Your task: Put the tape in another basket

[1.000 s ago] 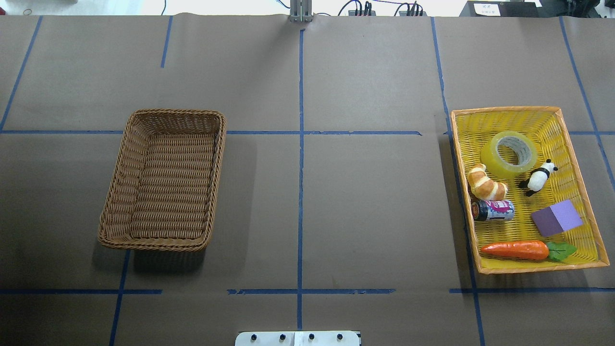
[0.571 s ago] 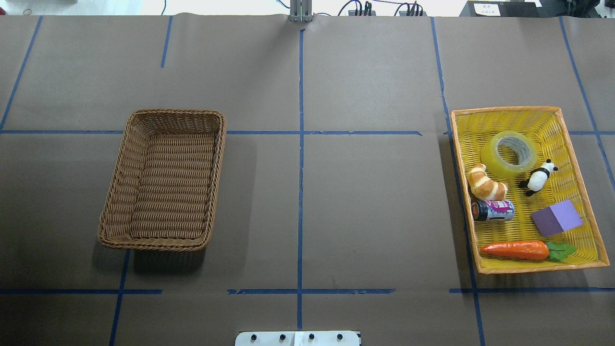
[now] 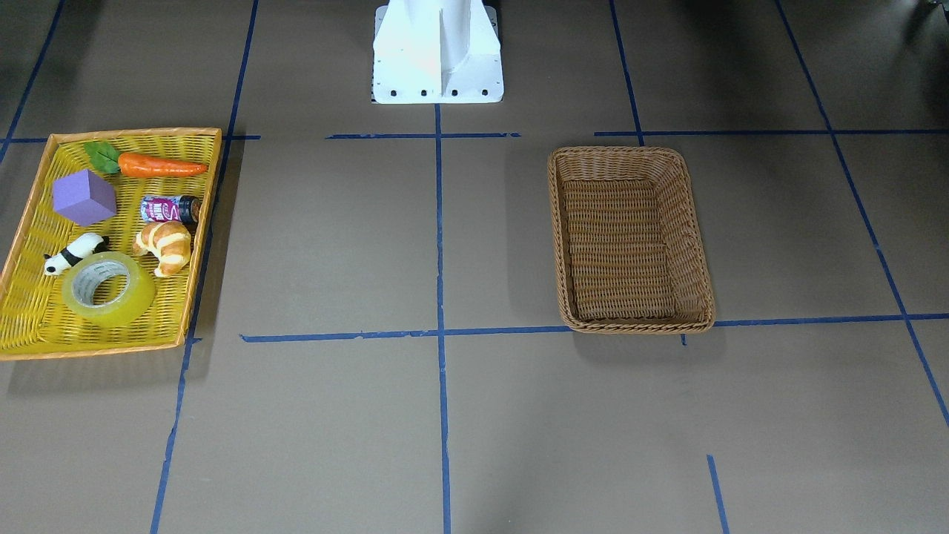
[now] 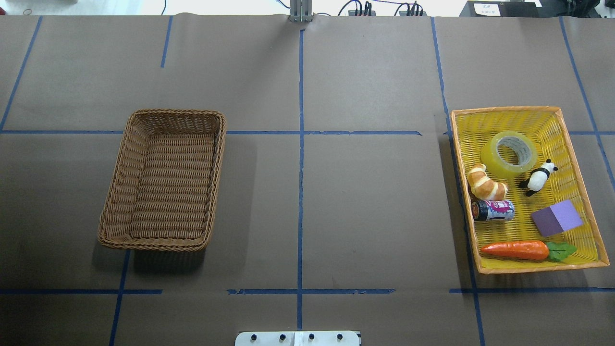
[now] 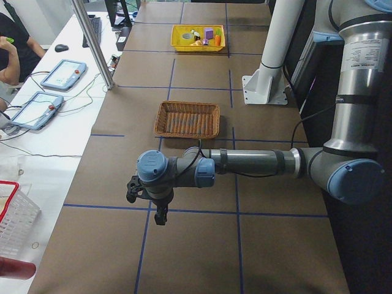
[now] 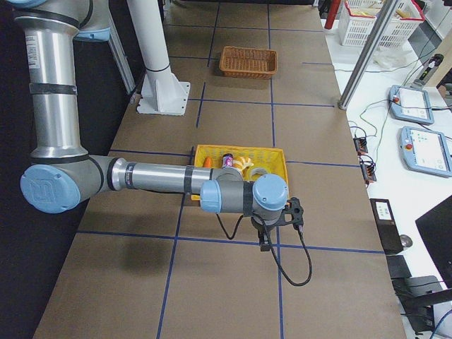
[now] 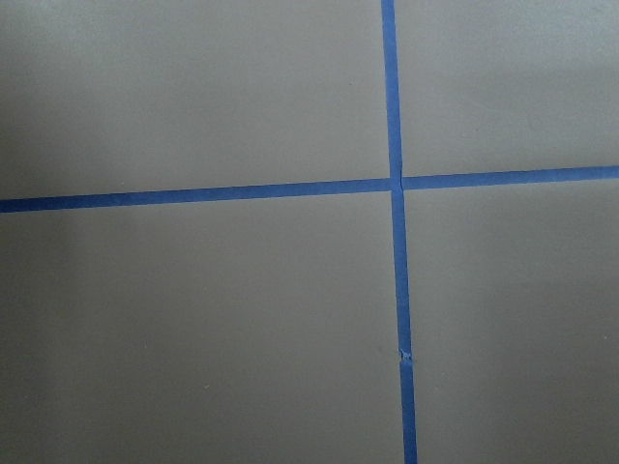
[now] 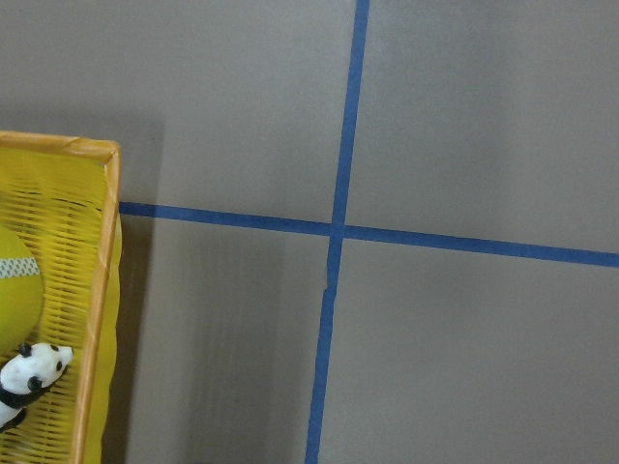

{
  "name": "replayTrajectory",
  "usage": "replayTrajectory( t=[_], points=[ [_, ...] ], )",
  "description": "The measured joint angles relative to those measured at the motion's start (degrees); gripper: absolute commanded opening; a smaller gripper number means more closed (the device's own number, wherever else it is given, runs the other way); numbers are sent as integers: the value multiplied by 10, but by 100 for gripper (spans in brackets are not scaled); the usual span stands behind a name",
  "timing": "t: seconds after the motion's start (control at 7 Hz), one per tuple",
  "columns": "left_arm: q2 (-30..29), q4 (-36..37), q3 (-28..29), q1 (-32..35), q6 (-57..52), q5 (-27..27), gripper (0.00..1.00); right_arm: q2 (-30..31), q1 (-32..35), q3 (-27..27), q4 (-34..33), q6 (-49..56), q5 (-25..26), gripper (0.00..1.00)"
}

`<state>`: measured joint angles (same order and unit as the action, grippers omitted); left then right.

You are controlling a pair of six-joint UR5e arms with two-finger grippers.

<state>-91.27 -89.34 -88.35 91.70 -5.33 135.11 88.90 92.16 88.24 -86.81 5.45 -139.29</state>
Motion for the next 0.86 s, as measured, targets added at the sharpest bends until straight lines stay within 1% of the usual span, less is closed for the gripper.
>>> replayTrajectory(
  t=[0.43,0.57,0.86],
  points=[
    [-1,0,0,0,1,1,100,-2,-11,38,0,-18,5,100],
    [-1,0,0,0,1,1,100,-11,-25,56,0,-79,5,100],
    [-1,0,0,0,1,1,100,-44,-86,91,0,-241,7,100]
  ],
)
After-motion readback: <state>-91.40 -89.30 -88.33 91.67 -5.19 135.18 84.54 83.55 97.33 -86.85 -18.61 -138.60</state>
